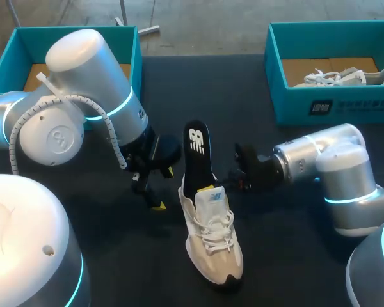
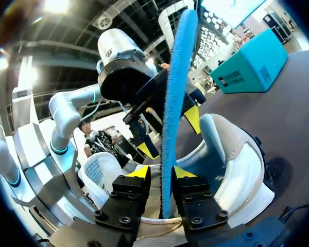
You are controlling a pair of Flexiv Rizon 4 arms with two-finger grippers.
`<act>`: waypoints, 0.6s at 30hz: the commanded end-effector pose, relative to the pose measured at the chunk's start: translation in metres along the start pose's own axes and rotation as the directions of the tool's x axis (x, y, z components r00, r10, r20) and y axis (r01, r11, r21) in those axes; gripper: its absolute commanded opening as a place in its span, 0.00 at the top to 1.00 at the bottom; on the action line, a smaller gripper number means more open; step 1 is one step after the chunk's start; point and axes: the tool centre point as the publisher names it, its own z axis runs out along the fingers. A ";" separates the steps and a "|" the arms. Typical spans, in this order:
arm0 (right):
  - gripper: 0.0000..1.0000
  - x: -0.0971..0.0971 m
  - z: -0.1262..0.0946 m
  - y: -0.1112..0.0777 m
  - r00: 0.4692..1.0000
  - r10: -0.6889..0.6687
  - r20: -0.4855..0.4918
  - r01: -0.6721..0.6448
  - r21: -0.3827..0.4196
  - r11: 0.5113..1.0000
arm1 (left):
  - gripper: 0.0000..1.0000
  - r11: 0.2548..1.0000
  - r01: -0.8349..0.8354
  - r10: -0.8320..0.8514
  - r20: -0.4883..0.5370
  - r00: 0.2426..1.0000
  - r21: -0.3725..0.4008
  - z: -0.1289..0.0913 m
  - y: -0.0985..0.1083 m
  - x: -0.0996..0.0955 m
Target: Take the shoe out of the shoebox, open the shoe tongue, remove and reinsert the insole, then place the shoe into the shoebox
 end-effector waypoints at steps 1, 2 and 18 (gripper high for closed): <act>0.68 0.002 0.003 0.005 1.000 -0.005 0.011 0.005 0.016 1.000 | 0.00 1.000 0.000 0.000 0.001 1.000 -0.002 0.000 0.000 0.001; 0.68 0.003 0.003 0.006 1.000 -0.008 0.013 0.008 0.019 1.000 | 0.00 1.000 0.000 0.000 0.001 1.000 -0.002 0.000 0.000 0.001; 0.70 0.008 0.001 0.027 0.998 -0.052 0.036 0.050 0.056 0.997 | 0.00 1.000 0.000 0.000 0.001 1.000 -0.002 0.000 0.000 0.001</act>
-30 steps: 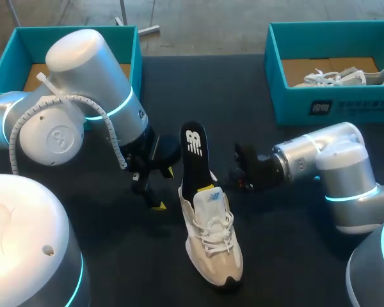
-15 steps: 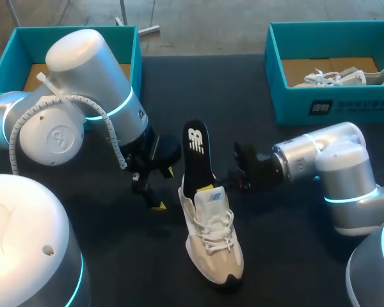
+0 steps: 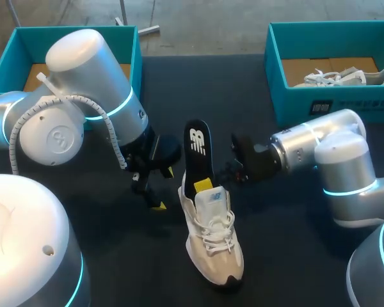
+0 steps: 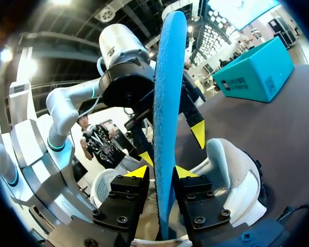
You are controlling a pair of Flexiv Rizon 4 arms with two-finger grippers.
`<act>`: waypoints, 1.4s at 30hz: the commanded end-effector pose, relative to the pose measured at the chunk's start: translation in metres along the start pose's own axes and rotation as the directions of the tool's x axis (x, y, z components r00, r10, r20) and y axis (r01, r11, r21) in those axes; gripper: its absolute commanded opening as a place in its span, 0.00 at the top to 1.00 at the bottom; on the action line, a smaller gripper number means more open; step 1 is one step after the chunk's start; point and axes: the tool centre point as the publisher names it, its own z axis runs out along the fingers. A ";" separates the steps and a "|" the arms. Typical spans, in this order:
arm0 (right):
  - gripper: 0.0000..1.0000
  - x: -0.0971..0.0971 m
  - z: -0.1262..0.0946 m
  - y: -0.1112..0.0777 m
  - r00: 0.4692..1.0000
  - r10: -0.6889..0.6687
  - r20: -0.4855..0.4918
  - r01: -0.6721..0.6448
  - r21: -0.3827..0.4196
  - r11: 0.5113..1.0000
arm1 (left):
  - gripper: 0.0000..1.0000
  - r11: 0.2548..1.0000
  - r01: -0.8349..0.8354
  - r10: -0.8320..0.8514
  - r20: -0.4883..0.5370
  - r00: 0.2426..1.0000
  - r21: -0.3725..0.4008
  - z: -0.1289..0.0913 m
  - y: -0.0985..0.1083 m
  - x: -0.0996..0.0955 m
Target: Take the shoe out of the shoebox, open the shoe tongue, remove and reinsert the insole, then place the shoe into the shoebox
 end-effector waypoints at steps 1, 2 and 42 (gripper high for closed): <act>0.71 0.002 -0.001 0.007 1.000 -0.004 0.009 0.004 0.011 1.000 | 0.00 1.000 0.000 0.000 0.001 1.000 -0.002 0.000 0.000 0.001; 0.71 0.002 -0.001 0.008 1.000 -0.006 0.010 0.006 0.013 1.000 | 0.00 1.000 0.000 0.000 0.001 1.000 -0.002 0.000 0.000 0.001; 0.64 -0.002 0.009 -0.021 0.994 0.105 0.010 -0.105 -0.035 0.994 | 0.00 1.000 0.000 0.000 0.001 1.000 -0.002 0.000 0.000 0.001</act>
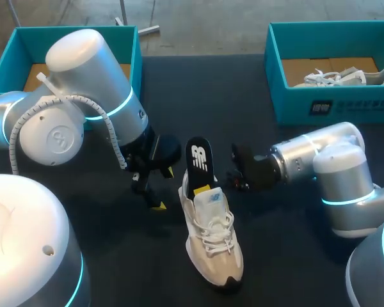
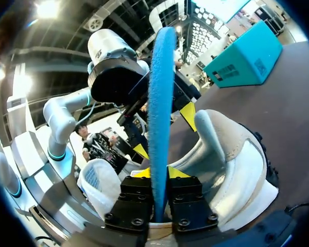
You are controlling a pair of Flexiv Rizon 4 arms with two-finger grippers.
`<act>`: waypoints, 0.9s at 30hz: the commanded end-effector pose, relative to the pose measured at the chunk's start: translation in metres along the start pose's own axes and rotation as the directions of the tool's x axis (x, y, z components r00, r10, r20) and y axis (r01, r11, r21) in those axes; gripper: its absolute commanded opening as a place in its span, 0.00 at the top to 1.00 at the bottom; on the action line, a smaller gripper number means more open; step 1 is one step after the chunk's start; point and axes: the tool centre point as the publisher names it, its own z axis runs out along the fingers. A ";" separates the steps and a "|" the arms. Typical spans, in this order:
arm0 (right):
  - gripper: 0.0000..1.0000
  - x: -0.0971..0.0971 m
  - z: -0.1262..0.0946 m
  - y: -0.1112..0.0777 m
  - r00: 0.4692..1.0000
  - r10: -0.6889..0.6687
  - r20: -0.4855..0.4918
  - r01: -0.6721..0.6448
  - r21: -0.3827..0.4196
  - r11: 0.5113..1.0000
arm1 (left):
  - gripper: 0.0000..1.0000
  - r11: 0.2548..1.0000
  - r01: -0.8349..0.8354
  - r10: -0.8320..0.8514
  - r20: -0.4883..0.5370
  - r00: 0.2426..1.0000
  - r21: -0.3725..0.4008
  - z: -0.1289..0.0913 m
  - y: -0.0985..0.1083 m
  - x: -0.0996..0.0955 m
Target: Take the shoe out of the shoebox, open the shoe tongue, remove and reinsert the insole, then place the shoe into the shoebox
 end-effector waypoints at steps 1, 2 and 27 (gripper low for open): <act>0.63 0.005 0.004 0.002 1.000 -0.015 0.017 0.015 -0.005 1.000 | 0.00 1.000 0.000 0.000 0.001 1.000 -0.002 0.000 0.000 0.001; 0.64 0.006 0.004 0.004 1.000 -0.023 0.019 0.023 -0.006 1.000 | 0.00 1.000 0.000 0.000 0.001 1.000 -0.002 0.000 0.000 0.001; 0.65 0.012 -0.005 0.032 0.990 -0.102 0.095 0.111 -0.100 0.989 | 0.00 1.000 0.000 0.000 0.001 1.000 -0.002 0.000 0.000 0.001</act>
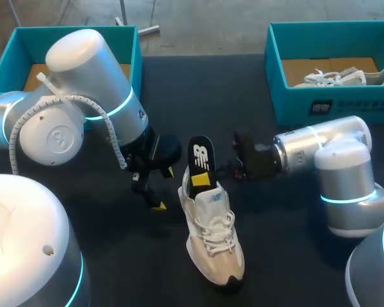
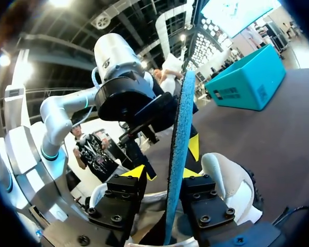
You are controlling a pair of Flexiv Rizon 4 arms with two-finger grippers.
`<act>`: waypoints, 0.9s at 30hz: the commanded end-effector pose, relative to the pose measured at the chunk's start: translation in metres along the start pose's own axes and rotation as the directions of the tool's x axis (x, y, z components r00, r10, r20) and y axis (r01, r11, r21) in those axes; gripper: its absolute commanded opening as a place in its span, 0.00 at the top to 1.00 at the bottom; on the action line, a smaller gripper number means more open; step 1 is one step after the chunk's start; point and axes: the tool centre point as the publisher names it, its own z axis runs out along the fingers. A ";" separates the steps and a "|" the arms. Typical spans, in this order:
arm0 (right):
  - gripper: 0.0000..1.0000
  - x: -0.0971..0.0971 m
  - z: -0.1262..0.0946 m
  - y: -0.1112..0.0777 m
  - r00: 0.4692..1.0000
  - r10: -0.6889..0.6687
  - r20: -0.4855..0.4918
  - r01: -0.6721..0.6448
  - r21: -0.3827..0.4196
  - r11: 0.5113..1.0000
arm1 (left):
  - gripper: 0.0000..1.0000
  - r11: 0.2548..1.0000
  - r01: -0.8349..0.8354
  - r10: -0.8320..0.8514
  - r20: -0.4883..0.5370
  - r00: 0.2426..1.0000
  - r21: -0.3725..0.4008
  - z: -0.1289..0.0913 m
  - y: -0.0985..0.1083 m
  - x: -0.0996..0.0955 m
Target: Take the shoe out of the shoebox, open the shoe tongue, remove and reinsert the insole, then place the shoe into the shoebox
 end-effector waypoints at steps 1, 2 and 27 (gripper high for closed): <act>0.65 0.005 -0.002 -0.003 1.000 -0.010 0.029 0.012 -0.049 0.999 | 0.00 1.000 0.000 0.000 0.001 1.000 -0.002 0.000 0.000 0.001; 0.65 0.005 -0.004 -0.003 0.999 -0.011 0.032 0.013 -0.059 0.998 | 0.00 1.000 0.000 0.000 0.001 1.000 -0.002 0.000 0.000 0.001; 1.00 -0.008 0.002 -0.024 0.987 0.158 0.026 -0.158 0.007 0.987 | 0.00 1.000 0.000 0.000 0.001 1.000 -0.002 0.000 0.000 0.001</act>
